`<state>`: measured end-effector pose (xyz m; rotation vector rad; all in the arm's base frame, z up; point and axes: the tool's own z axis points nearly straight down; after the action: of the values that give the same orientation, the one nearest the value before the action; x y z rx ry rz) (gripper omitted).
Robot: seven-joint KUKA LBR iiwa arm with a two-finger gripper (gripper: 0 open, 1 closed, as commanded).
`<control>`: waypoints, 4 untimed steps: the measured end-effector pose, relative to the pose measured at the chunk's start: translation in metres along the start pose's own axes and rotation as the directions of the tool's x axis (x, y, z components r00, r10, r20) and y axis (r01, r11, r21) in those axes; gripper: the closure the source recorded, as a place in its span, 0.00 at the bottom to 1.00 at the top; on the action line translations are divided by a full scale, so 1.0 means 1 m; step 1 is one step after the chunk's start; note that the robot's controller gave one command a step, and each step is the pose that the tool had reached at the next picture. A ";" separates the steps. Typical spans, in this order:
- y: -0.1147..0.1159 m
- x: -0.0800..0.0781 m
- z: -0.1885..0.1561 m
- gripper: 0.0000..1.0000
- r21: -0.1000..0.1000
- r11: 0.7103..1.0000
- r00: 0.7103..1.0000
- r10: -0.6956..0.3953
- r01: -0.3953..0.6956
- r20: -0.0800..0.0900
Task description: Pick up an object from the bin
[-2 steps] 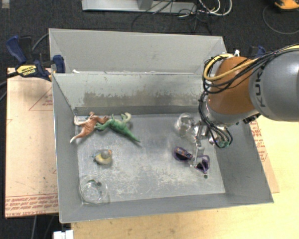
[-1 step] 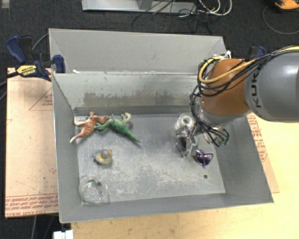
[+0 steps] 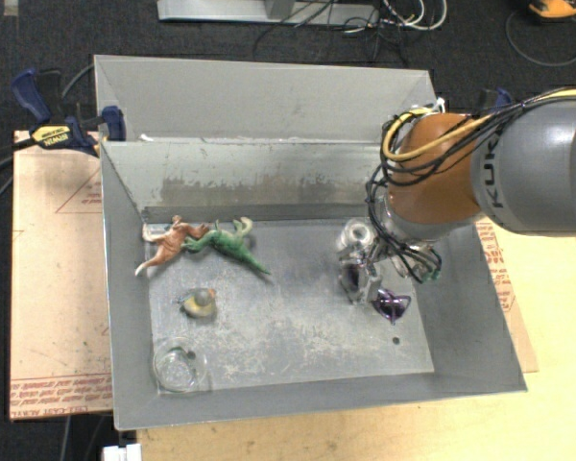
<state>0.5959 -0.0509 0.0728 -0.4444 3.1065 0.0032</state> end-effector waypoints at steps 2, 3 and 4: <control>-0.019 -0.022 -0.081 0.00 0.000 0.986 0.986 0.164 -0.164 0.004; -0.019 -0.022 -0.081 0.00 -0.001 0.986 0.986 0.165 -0.165 0.004; -0.052 0.004 -0.006 0.00 -0.002 0.957 0.957 0.291 -0.291 0.009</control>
Offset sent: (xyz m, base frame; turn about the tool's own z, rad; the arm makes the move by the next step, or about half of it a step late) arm 0.0251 -0.0126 0.0806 0.1649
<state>0.6065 -0.1017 0.0789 0.0173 3.1294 0.0068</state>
